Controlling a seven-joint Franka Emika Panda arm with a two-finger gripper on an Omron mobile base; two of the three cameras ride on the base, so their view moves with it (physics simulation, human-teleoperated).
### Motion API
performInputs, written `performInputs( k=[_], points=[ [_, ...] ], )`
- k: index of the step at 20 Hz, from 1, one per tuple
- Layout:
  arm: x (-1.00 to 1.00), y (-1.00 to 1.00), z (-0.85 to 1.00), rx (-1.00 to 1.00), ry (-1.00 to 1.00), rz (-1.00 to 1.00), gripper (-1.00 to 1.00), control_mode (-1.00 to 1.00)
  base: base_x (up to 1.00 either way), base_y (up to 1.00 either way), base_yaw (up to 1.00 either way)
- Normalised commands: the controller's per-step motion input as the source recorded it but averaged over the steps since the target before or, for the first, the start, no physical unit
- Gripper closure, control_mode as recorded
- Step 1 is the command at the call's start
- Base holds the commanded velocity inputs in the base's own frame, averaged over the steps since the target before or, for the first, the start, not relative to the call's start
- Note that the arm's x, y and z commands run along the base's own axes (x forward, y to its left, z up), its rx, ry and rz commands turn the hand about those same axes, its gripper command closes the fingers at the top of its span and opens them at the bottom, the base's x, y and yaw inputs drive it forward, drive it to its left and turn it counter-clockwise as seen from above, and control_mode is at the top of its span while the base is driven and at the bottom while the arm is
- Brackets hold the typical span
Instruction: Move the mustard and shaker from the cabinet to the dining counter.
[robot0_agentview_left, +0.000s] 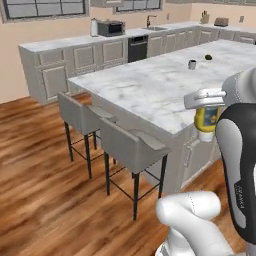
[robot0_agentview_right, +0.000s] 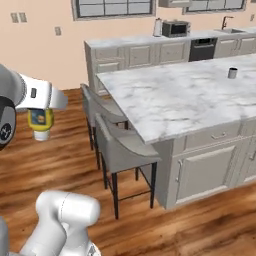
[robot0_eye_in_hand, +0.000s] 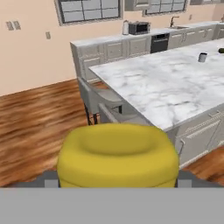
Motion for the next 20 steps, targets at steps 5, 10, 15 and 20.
performInputs(
  k=[5,10,15,20],
  points=[
    [0.00,0.00,0.00,0.00,0.00,0.00,1.00,1.00,0.27,0.74,-0.74],
    [0.00,0.00,0.00,0.00,0.00,0.00,1.00,1.00,0.27,0.77,-0.73],
    [0.00,0.00,0.00,0.00,0.00,0.00,1.00,1.00,0.10,0.86,-0.71],
    [0.00,0.00,0.00,0.00,0.00,0.00,1.00,1.00,-0.22,0.99,-0.60]
  ],
)
